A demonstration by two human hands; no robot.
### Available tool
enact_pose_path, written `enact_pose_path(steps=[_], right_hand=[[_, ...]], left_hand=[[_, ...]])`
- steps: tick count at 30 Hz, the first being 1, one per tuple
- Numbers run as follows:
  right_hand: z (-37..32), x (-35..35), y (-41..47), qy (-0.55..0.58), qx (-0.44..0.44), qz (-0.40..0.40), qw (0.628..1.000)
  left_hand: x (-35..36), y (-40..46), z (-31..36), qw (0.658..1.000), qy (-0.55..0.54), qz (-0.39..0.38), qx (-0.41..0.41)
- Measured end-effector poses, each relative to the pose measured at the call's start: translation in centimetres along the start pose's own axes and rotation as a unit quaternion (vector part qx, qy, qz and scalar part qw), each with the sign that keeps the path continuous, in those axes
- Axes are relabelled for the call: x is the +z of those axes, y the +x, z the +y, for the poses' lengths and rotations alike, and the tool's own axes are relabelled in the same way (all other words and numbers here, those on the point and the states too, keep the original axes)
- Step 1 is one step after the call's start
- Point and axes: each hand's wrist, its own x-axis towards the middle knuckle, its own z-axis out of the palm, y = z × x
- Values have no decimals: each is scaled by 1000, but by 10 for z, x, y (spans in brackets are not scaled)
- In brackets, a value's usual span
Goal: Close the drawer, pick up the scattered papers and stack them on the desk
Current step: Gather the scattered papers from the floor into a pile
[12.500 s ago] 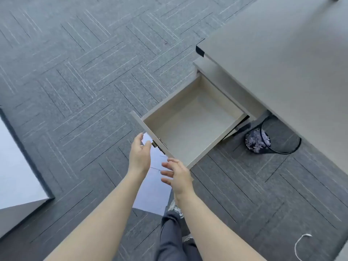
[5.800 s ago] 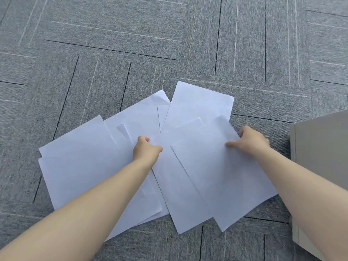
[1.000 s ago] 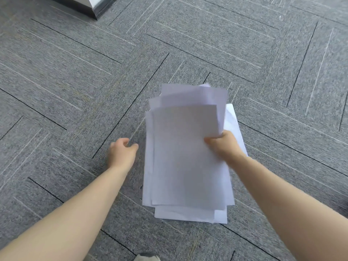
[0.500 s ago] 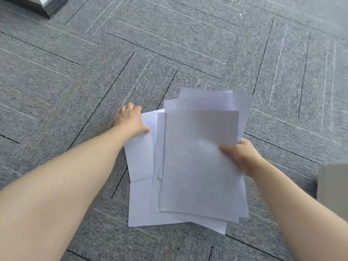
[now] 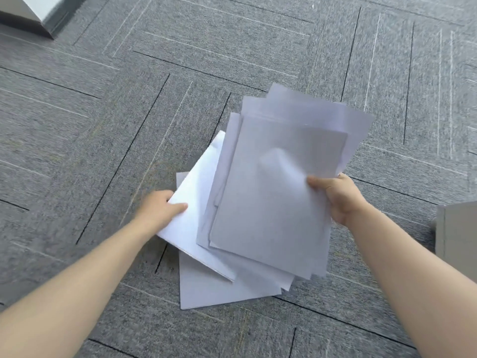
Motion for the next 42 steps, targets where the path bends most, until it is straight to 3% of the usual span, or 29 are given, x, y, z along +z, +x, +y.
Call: enact_pose_path(steps=[4, 9, 16, 22, 27, 31, 35, 42], right_hand=[[-1, 6, 2, 4, -2, -5, 1000], [3, 18, -2, -19, -5, -36, 999], [6, 18, -4, -46, -4, -28, 999], [9, 13, -5, -42, 7, -24, 999], [10, 9, -8, -51, 13, -21, 998], [14, 1, -6, -120, 2, 12, 993], [12, -11, 0, -183, -23, 71, 980], [4, -33, 4, -202, -49, 165, 964]], left_hand=[[37, -38, -24, 993, 76, 62, -58], [60, -50, -20, 987, 55, 121, -92], [68, -51, -3, 982, 31, 138, -126], [63, -41, -1, 981, -10, 84, -176], [58, -46, -4, 985, -127, 60, -101], [40, -43, -17, 978, -204, 11, -28], [3, -30, -30, 982, -167, 70, 57], [-60, -20, -31, 942, -307, 111, 81]])
